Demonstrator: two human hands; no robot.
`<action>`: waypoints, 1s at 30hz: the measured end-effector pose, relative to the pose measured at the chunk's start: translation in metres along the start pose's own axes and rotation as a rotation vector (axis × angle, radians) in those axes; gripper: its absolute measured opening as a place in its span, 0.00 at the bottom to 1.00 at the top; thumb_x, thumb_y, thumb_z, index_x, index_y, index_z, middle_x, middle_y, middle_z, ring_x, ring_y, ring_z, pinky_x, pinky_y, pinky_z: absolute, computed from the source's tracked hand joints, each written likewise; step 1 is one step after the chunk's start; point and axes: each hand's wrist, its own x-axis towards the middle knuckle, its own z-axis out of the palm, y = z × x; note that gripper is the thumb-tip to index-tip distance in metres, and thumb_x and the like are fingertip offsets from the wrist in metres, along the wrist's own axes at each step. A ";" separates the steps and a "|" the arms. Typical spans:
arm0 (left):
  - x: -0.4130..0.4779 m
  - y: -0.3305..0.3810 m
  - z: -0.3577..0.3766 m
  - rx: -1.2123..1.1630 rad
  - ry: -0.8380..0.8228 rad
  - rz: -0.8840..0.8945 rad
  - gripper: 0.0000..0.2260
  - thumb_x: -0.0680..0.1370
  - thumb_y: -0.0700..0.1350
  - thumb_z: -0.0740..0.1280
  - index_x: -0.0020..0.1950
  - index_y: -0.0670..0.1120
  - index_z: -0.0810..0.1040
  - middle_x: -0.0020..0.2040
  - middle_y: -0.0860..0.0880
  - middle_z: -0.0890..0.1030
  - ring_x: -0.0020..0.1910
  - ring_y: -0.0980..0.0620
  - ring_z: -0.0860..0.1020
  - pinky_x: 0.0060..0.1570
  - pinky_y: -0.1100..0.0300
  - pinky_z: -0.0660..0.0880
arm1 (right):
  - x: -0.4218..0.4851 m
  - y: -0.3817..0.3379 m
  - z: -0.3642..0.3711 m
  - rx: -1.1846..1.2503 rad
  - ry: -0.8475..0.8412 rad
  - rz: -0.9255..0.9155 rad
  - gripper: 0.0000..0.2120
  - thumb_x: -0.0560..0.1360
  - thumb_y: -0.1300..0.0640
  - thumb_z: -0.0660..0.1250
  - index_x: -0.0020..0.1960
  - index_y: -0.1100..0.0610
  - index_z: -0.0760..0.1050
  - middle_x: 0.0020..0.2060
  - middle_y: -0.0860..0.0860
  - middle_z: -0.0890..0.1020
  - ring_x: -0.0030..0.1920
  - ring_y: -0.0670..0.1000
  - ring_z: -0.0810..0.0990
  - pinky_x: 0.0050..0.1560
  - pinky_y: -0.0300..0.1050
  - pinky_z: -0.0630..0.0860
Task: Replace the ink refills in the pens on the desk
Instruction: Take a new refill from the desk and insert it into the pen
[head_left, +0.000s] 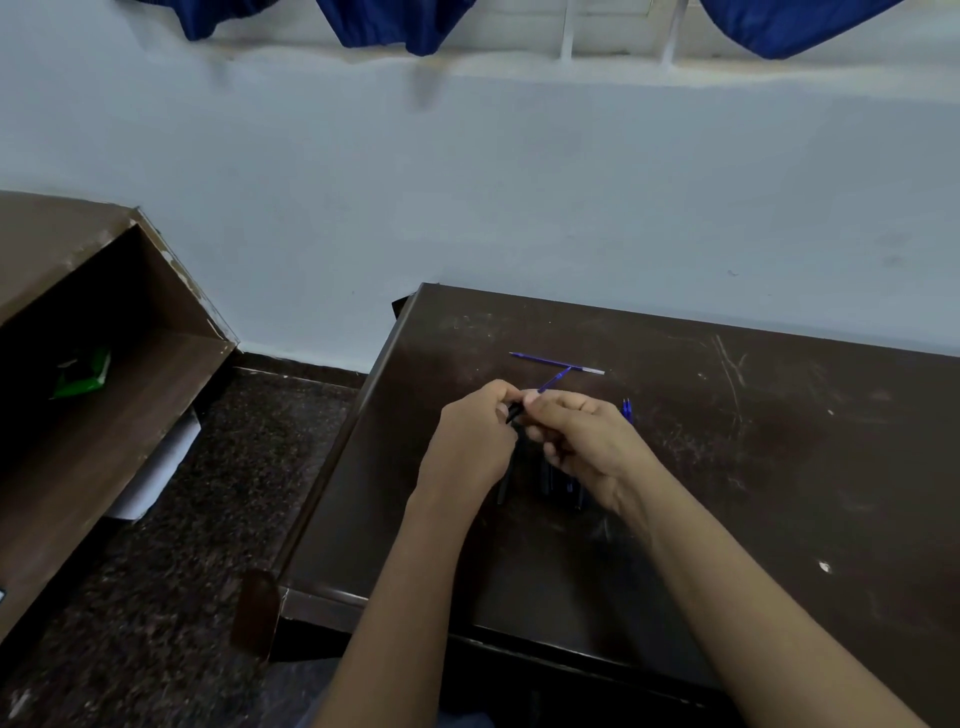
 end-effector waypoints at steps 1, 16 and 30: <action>0.000 0.001 0.000 -0.003 -0.034 -0.003 0.14 0.81 0.39 0.56 0.62 0.49 0.74 0.49 0.48 0.79 0.43 0.57 0.73 0.33 0.69 0.63 | 0.000 0.000 0.002 0.024 -0.002 0.012 0.04 0.75 0.58 0.69 0.46 0.57 0.81 0.34 0.49 0.80 0.33 0.42 0.75 0.34 0.34 0.70; 0.000 0.008 -0.003 -0.006 -0.067 -0.088 0.12 0.81 0.39 0.57 0.60 0.47 0.75 0.55 0.45 0.80 0.45 0.54 0.72 0.34 0.66 0.64 | 0.059 -0.044 -0.029 -0.369 0.241 -0.185 0.16 0.77 0.69 0.54 0.57 0.61 0.78 0.37 0.52 0.74 0.35 0.48 0.72 0.40 0.41 0.73; 0.002 0.001 -0.006 0.032 -0.040 -0.074 0.12 0.81 0.40 0.55 0.61 0.47 0.74 0.57 0.45 0.79 0.45 0.56 0.72 0.34 0.67 0.65 | 0.115 -0.015 -0.020 -1.301 0.319 -0.245 0.10 0.73 0.64 0.64 0.48 0.55 0.81 0.53 0.57 0.81 0.53 0.62 0.80 0.51 0.51 0.77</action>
